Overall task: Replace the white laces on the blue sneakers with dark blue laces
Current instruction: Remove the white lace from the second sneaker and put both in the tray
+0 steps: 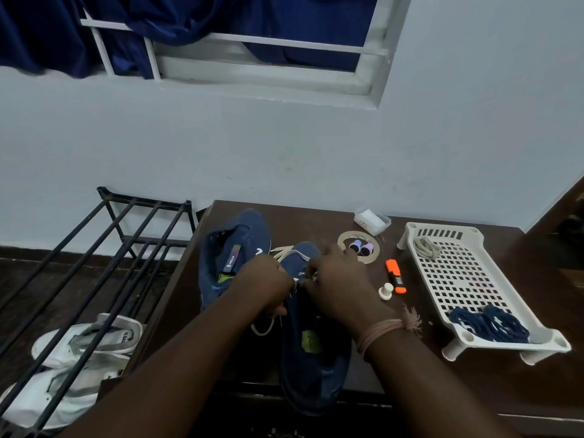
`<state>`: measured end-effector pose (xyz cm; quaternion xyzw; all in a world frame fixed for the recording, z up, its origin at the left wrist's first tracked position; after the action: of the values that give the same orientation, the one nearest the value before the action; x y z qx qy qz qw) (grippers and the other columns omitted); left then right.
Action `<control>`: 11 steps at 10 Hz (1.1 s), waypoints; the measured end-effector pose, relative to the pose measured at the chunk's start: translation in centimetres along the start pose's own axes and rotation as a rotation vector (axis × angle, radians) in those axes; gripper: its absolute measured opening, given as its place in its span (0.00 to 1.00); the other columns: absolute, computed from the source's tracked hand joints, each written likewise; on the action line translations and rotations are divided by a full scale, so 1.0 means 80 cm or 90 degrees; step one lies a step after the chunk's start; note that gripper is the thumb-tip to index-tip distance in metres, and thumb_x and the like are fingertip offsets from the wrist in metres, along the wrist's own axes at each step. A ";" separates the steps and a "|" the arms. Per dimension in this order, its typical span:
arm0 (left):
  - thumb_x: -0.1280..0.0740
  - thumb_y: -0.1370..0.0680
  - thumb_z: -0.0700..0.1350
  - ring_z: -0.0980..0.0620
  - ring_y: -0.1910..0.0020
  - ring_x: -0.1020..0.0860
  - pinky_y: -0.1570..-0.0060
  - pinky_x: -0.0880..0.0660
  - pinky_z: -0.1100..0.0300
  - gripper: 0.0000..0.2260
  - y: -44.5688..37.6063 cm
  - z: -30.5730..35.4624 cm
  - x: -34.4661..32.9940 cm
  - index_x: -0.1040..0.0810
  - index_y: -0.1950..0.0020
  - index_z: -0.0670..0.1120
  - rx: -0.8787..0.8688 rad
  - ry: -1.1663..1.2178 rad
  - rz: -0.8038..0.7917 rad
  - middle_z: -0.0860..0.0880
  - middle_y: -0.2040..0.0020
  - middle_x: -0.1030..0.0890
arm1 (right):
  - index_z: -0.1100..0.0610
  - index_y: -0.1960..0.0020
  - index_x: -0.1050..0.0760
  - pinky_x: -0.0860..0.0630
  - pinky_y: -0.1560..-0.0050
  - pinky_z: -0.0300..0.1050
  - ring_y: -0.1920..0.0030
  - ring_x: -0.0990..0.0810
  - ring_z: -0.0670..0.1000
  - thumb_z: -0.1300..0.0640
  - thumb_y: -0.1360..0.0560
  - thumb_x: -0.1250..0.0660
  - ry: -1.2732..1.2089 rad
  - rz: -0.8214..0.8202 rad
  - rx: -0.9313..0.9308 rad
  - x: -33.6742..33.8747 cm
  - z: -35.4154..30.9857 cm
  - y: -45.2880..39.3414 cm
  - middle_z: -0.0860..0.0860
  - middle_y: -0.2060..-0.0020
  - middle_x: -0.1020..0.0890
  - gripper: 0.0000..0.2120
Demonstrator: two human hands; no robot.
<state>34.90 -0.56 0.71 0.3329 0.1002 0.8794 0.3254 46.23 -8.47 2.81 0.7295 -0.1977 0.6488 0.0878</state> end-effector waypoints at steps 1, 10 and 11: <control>0.33 0.22 0.38 0.43 0.56 0.14 0.62 0.16 0.51 0.02 -0.001 0.001 -0.001 0.21 0.54 0.42 -0.006 -0.004 -0.004 0.41 0.58 0.18 | 0.49 0.44 0.21 0.30 0.44 0.53 0.41 0.30 0.58 0.45 0.22 0.37 0.068 -0.066 0.000 -0.012 -0.001 0.004 0.53 0.44 0.26 0.12; 0.36 0.21 0.38 0.45 0.63 0.16 0.65 0.16 0.55 0.10 -0.004 -0.008 -0.001 0.21 0.42 0.36 0.020 0.014 0.019 0.43 0.58 0.19 | 0.54 0.61 0.24 0.25 0.54 0.48 0.58 0.23 0.54 0.55 0.24 0.43 -0.545 0.045 -0.238 0.047 0.020 -0.005 0.52 0.62 0.21 0.12; 0.36 0.21 0.38 0.42 0.57 0.14 0.64 0.16 0.53 0.10 -0.003 -0.006 -0.002 0.20 0.43 0.36 0.026 0.003 0.001 0.41 0.56 0.17 | 0.55 0.76 0.25 0.26 0.62 0.50 0.72 0.25 0.53 0.58 0.26 0.43 -0.929 0.177 -0.327 0.069 0.043 -0.005 0.54 0.73 0.21 0.21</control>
<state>34.80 -0.44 0.22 0.3376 0.1187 0.8782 0.3174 49.94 -10.37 7.76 0.8967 -0.4388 -0.0555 0.0194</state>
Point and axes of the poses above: each hand's wrist, its own y-axis away from the middle knuckle, its own x-axis out of the back of the hand, z = x × y, the point moved 6 cm from there along -y, towards the middle knuckle
